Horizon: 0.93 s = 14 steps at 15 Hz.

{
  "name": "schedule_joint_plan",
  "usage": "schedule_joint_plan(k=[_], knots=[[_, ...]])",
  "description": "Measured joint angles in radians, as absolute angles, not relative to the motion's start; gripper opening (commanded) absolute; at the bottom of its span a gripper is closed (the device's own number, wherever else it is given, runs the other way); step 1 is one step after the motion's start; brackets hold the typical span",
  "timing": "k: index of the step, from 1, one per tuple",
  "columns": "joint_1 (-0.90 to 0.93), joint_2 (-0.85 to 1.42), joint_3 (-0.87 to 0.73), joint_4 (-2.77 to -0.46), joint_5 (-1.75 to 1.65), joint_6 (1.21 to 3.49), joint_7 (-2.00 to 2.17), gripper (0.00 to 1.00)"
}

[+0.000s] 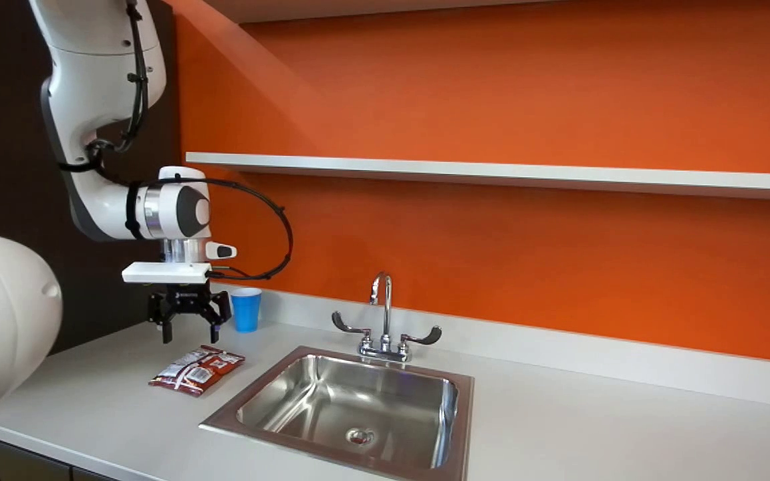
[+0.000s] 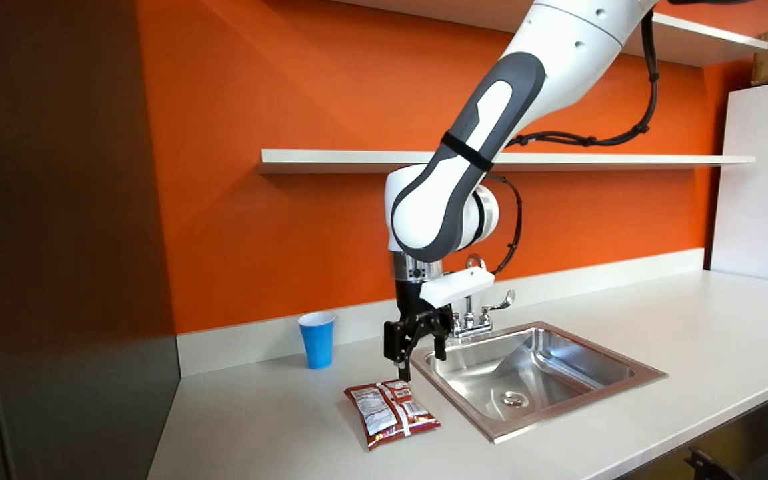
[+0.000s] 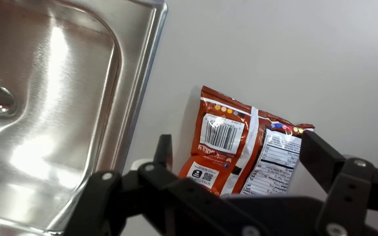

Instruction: Put the packet in the sink

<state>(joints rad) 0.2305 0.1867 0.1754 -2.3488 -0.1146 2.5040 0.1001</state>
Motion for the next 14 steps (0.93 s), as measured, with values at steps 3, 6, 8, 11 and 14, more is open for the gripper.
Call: schedule_joint_plan(k=[3, 6, 8, 11, 14], knots=[[0.230, 0.187, 0.175, -2.349, -0.114, 2.504, 0.100, 1.00], [0.230, 0.187, 0.175, -2.350, -0.114, 2.504, 0.100, 1.00], [0.230, 0.188, 0.175, -2.354, -0.113, 2.517, 0.098, 1.00], [0.230, 0.191, 0.178, -2.364, -0.101, 2.552, 0.083, 1.00], [0.231, 0.207, 0.191, -2.367, -0.078, 2.576, 0.063, 1.00]])
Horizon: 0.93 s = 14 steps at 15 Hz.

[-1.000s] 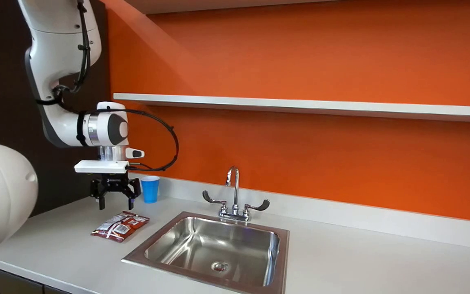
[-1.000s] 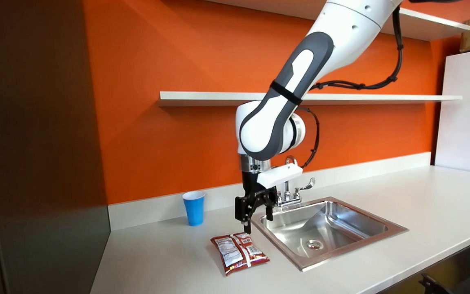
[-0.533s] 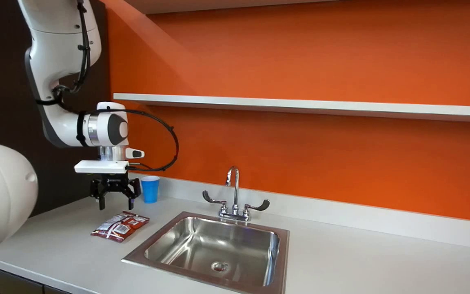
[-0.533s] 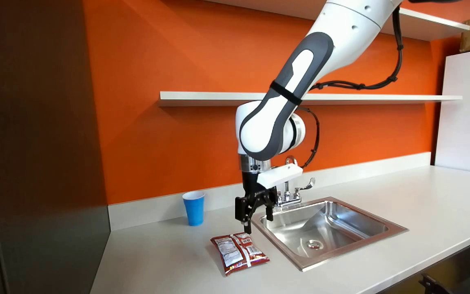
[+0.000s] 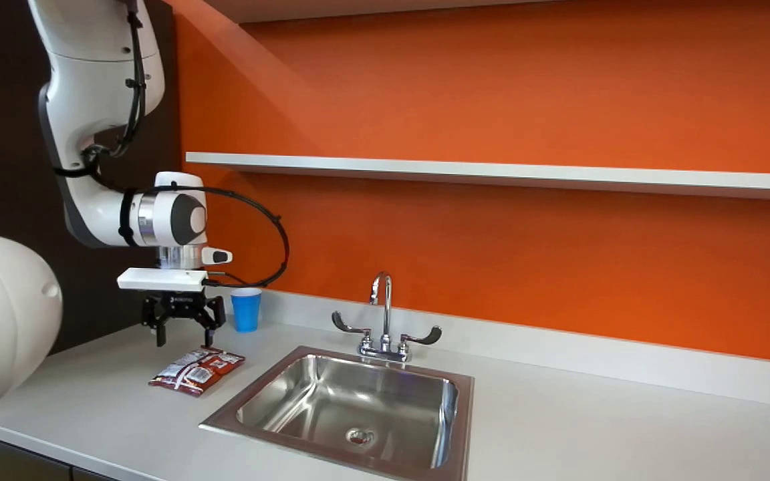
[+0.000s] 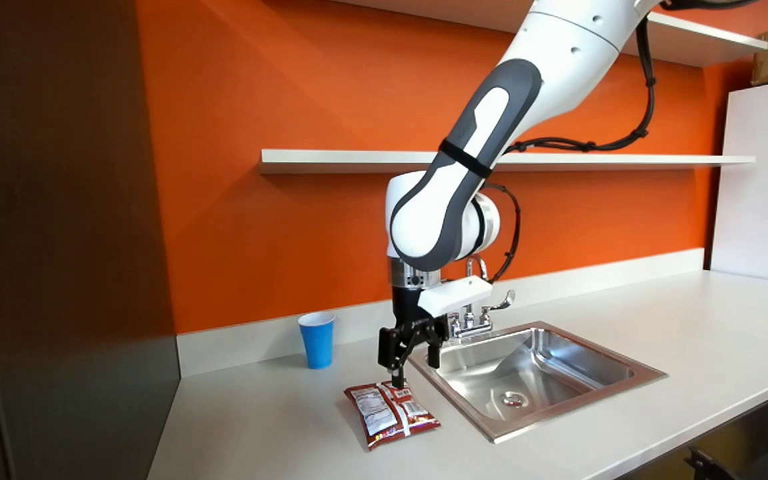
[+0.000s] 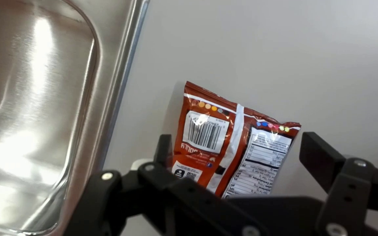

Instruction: Put the packet in the sink

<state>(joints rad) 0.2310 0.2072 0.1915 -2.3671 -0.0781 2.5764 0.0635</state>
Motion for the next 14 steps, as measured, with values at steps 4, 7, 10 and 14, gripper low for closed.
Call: schedule_joint_plan(k=[4, 7, 10, 14], knots=[[0.238, 0.259, 0.214, -2.354, -0.065, 2.592, 0.050, 1.00], [0.248, 0.310, 0.218, -2.319, -0.065, 2.594, 0.050, 1.00], [0.250, 0.354, 0.218, -2.275, -0.065, 2.594, 0.050, 1.00], [0.250, 0.402, 0.208, -2.225, -0.065, 2.594, 0.050, 1.00]])
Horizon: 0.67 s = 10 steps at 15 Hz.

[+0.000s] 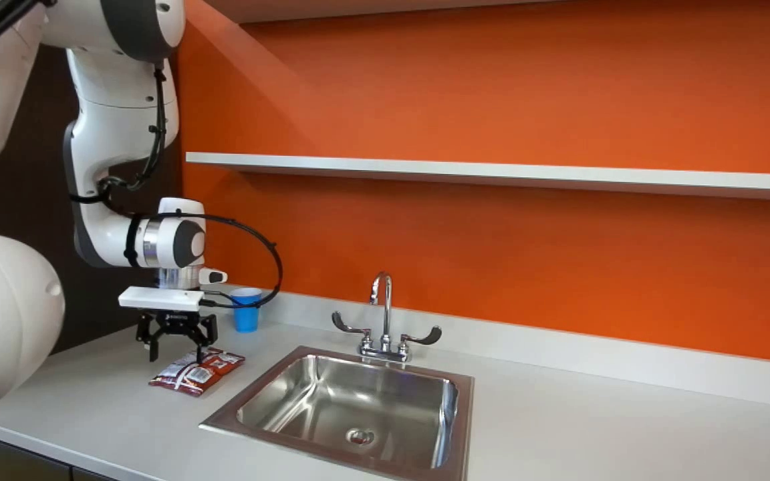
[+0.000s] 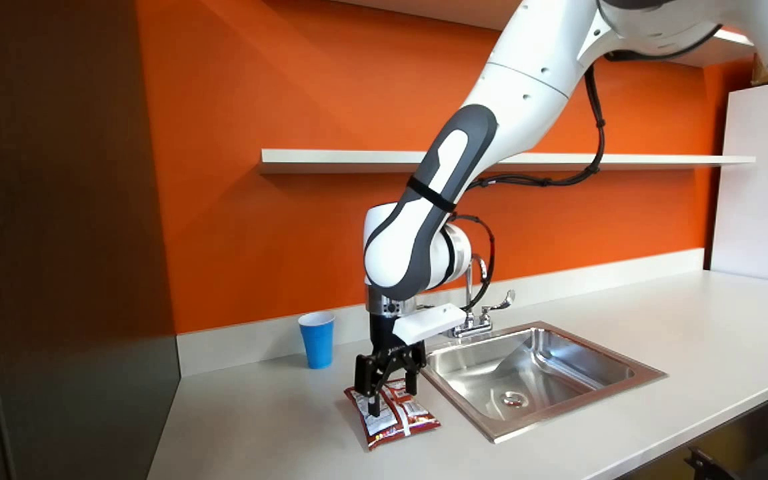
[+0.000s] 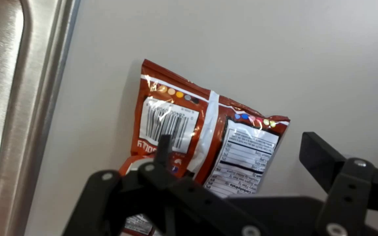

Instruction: Put the packet in the sink

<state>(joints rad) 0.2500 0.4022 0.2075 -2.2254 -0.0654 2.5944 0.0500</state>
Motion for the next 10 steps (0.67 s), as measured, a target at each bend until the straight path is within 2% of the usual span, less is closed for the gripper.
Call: schedule_joint_plan(k=[9, 10], knots=[[0.250, 0.490, 0.181, -2.153, -0.065, 2.594, 0.050, 1.00], [0.250, 0.496, 0.179, -2.147, -0.065, 2.594, 0.050, 0.92]])
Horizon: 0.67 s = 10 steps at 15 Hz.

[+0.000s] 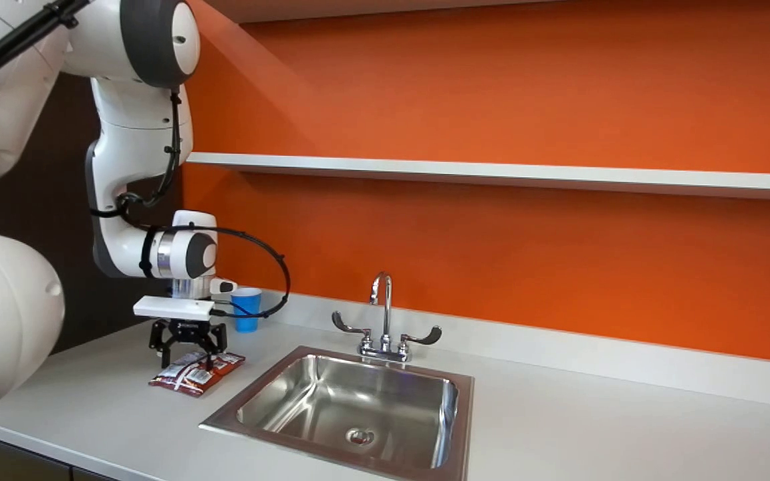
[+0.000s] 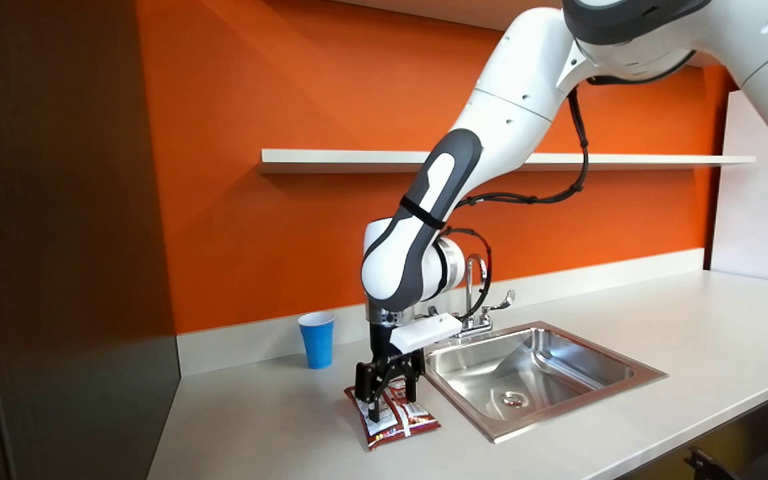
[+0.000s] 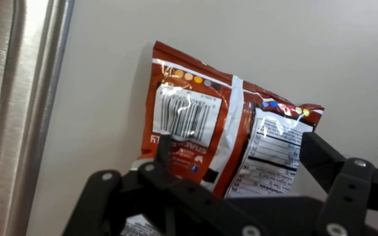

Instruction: Put the packet in the sink

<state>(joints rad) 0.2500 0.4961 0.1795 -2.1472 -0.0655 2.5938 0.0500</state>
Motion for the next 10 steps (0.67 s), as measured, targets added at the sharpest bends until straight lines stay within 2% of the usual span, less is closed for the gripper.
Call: schedule_joint_plan(k=[2, 6, 10], knots=[[0.250, 0.506, 0.177, -2.137, -0.065, 2.593, 0.050, 0.65], [0.250, 0.517, 0.171, -2.121, -0.065, 2.593, 0.050, 0.33], [0.250, 0.518, 0.169, -2.105, -0.065, 2.589, 0.050, 0.05]])
